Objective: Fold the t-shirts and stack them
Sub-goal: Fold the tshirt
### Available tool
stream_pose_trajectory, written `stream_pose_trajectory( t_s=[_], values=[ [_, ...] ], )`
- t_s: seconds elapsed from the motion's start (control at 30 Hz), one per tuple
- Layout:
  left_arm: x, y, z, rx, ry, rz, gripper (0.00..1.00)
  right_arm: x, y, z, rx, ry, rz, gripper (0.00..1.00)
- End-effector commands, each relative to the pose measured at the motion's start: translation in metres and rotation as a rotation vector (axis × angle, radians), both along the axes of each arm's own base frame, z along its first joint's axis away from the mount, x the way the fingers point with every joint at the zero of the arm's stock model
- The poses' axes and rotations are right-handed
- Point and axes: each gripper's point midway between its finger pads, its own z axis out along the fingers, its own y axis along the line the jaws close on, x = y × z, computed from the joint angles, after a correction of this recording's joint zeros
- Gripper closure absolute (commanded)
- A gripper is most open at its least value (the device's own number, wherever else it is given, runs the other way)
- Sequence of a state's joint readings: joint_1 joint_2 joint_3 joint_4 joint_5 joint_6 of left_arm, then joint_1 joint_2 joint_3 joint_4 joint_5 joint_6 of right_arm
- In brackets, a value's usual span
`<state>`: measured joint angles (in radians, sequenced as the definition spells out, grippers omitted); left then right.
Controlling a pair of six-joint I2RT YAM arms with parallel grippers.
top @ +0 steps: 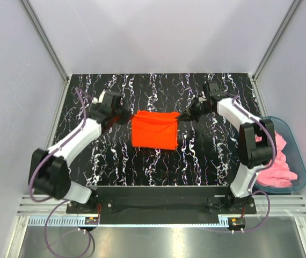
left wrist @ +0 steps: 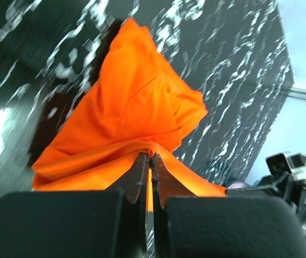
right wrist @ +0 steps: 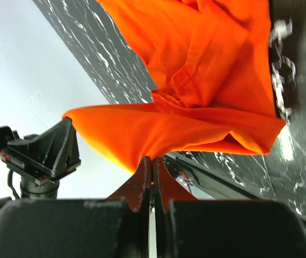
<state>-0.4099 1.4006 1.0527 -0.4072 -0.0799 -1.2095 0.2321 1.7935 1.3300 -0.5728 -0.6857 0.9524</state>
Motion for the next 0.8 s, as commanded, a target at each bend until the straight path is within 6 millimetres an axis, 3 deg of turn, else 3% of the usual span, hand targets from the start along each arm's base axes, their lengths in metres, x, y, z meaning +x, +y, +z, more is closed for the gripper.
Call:
stream_pose_trajectory(
  t_s=[0.0, 0.03, 0.1, 0.13, 0.2, 0.27, 0.37, 0.53, 0.57, 0.6, 0.73, 0.77],
  values=[
    [0.043, -0.016, 0.039, -0.049, -0.131, -0.127, 1.0, 0.024, 0.002, 0.012, 0.052, -0.039, 0.033, 1.0],
    [0.051, -0.02, 0.023, -0.033, -0.098, -0.157, 1.0, 0.029, 0.001, 0.011, 0.056, -0.037, 0.03, 1.0],
    [0.067, -0.023, 0.025, -0.049, -0.102, -0.182, 1.0, 0.039, 0.0, 0.002, 0.054, -0.024, 0.024, 1.0],
    [0.074, -0.025, 0.011, -0.045, -0.076, -0.196, 1.0, 0.043, -0.001, 0.0, 0.056, -0.021, 0.02, 1.0],
    [0.088, -0.024, 0.014, -0.046, -0.089, -0.219, 1.0, 0.053, -0.005, -0.008, 0.052, -0.016, 0.012, 1.0],
    [0.098, -0.026, 0.003, -0.03, -0.087, -0.251, 1.0, 0.058, -0.007, -0.017, 0.064, 0.007, 0.011, 1.0],
    [0.109, -0.03, 0.011, -0.012, -0.119, -0.297, 1.0, 0.064, -0.005, -0.014, 0.076, -0.004, 0.021, 1.0],
    [0.1, -0.022, 0.02, -0.012, -0.128, -0.277, 1.0, 0.05, -0.006, -0.008, 0.081, 0.003, 0.024, 1.0],
    [0.092, -0.021, 0.014, -0.02, -0.108, -0.274, 1.0, 0.042, -0.007, -0.013, 0.076, 0.022, 0.024, 1.0],
    [0.085, -0.02, 0.024, -0.032, -0.124, -0.274, 1.0, 0.038, -0.008, -0.011, 0.073, 0.021, 0.025, 1.0],
    [0.049, -0.017, 0.029, -0.07, -0.113, -0.269, 1.0, 0.011, -0.012, -0.001, 0.059, 0.014, 0.028, 1.0],
    [0.035, -0.015, 0.017, -0.067, -0.084, -0.267, 1.0, -0.001, -0.013, 0.001, 0.056, 0.016, 0.031, 1.0]
  ],
)
